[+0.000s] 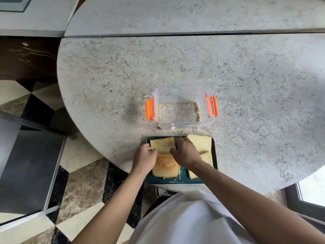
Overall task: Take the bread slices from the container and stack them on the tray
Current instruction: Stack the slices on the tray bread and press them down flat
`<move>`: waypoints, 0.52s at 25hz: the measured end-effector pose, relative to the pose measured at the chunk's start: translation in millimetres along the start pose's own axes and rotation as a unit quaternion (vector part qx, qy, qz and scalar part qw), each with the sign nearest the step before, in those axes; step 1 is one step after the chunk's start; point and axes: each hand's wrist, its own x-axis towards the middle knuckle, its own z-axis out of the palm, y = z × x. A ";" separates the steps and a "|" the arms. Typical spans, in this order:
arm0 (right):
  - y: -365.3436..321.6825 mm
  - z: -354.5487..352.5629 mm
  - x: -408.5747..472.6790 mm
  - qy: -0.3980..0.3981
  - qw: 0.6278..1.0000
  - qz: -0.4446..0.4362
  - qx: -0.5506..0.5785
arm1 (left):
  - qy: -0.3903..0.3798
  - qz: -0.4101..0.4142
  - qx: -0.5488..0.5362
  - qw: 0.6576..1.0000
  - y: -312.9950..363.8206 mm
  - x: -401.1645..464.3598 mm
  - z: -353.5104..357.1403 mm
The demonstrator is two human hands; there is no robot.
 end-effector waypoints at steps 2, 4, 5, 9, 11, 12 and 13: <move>-5.6 7.5 5.6 -0.028 0.999 0.034 -0.028 | 0.010 -0.002 -0.005 1.000 1.8 1.7 2.8; -5.7 12.3 8.0 -0.022 0.999 0.046 -0.011 | 0.020 -0.001 -0.005 1.000 3.1 2.3 3.6; -4.9 13.6 8.9 -0.015 0.999 0.046 0.006 | 0.020 0.002 -0.003 1.000 3.2 2.8 3.7; -6.1 17.8 6.8 -0.001 0.995 0.050 0.081 | 0.024 0.037 0.035 0.998 2.7 2.6 5.3; -6.3 19.1 3.0 0.019 0.992 0.051 0.116 | 0.032 0.053 0.052 0.997 2.5 2.0 6.0; -6.7 18.8 0.2 0.029 0.989 0.049 0.134 | 0.033 0.056 0.057 0.996 2.1 2.3 6.3; -7.0 18.0 -2.5 0.037 0.987 0.048 0.151 | 0.032 0.054 0.061 0.996 1.6 2.4 6.5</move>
